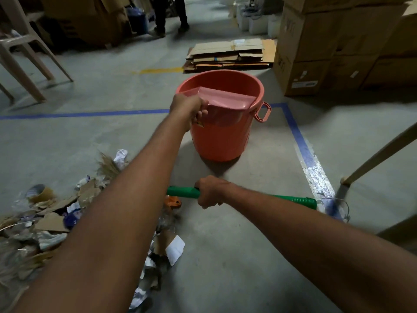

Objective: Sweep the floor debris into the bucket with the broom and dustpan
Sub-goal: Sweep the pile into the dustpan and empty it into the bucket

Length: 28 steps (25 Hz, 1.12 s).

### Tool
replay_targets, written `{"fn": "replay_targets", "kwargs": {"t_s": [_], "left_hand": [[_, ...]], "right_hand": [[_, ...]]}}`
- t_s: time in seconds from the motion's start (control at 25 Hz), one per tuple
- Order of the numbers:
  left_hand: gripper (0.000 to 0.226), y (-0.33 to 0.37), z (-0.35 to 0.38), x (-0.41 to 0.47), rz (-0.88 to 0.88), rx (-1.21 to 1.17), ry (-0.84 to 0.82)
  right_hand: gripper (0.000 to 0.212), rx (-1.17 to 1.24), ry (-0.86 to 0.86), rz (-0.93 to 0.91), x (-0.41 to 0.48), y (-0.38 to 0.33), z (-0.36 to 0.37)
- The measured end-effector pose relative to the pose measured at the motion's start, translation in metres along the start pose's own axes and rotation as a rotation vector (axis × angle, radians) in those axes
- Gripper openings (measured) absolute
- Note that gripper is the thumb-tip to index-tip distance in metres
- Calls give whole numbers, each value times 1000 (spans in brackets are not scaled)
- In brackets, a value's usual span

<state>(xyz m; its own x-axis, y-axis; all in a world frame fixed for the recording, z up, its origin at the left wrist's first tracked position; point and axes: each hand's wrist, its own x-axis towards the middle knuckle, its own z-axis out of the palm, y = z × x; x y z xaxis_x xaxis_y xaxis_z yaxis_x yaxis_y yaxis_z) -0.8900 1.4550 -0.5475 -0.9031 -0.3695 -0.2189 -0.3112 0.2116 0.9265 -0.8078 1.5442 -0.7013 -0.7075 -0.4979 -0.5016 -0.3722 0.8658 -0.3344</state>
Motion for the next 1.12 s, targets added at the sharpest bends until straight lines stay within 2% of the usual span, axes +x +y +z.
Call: {"fn": "replay_targets", "kwargs": {"t_s": [0.08, 0.16, 0.32, 0.4, 0.52, 0.68, 0.88, 0.96, 1.12], "left_hand": [[25, 12, 5, 17, 34, 0, 57], [22, 30, 0, 25, 134, 45, 149], [21, 50, -41, 21, 396, 320, 247], [22, 45, -64, 20, 434, 411, 276], [36, 25, -78, 25, 421, 506, 316], [35, -24, -106, 8, 352, 331, 294], [37, -86, -184, -47, 331, 200, 375], [38, -118, -237, -86, 251, 168, 389], [31, -211, -344, -176, -43, 134, 420]], "right_hand": [[39, 2, -8, -1, 2, -4, 1], [39, 0, 0, -7, 3, -7, 1], [41, -2, 11, -5, 5, -5, -1], [43, -6, 12, 2, 7, -3, -3], [39, -44, 16, 16, 4, -4, -5], [34, -12, 43, 25, 2, -14, -5], [39, -4, 41, 101, 1, -15, 5], [41, -59, -4, 128, 0, -17, 10], [38, -32, -21, 175, 7, -24, 16]]}}
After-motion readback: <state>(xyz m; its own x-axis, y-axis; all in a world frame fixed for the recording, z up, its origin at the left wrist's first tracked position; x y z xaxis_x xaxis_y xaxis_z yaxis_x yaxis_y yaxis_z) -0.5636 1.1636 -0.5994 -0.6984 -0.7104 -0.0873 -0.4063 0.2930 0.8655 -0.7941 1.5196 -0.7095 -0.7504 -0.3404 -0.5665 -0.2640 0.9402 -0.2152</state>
